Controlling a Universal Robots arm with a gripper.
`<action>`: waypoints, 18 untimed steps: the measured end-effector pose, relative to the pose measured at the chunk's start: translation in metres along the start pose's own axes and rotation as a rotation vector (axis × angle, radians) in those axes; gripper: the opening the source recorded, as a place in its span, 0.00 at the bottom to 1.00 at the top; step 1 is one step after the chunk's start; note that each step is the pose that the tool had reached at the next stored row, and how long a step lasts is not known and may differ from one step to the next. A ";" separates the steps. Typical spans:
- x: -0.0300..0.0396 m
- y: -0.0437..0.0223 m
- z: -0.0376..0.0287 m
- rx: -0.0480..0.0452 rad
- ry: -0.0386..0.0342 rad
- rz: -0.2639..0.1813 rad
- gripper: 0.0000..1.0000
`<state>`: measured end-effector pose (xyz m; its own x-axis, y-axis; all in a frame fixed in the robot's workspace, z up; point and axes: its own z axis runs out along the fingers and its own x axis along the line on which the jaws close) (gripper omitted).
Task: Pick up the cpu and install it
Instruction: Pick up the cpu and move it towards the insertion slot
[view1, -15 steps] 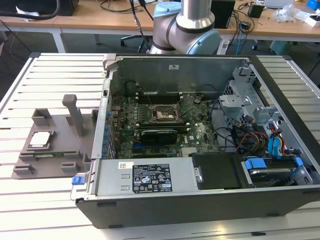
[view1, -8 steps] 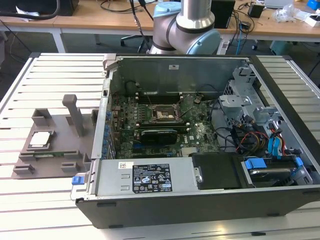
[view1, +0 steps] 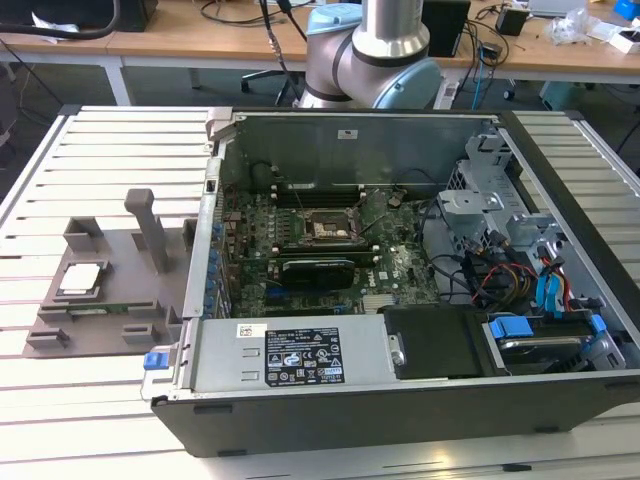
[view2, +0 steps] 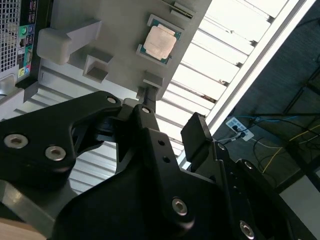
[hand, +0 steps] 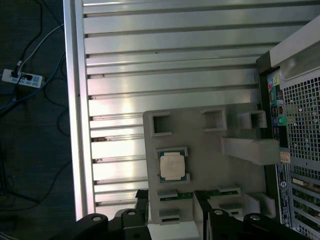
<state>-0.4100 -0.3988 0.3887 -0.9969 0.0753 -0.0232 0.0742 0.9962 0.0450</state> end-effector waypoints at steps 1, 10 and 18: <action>0.0000 0.0000 0.0000 0.0000 0.0000 0.000 0.48; -0.0023 0.0001 0.0010 0.0032 -0.0004 0.000 0.48; -0.0069 0.0003 0.0039 0.0053 -0.0004 0.000 0.48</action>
<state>-0.4030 -0.3989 0.3850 -0.9969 0.0752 -0.0237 0.0742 0.9965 0.0397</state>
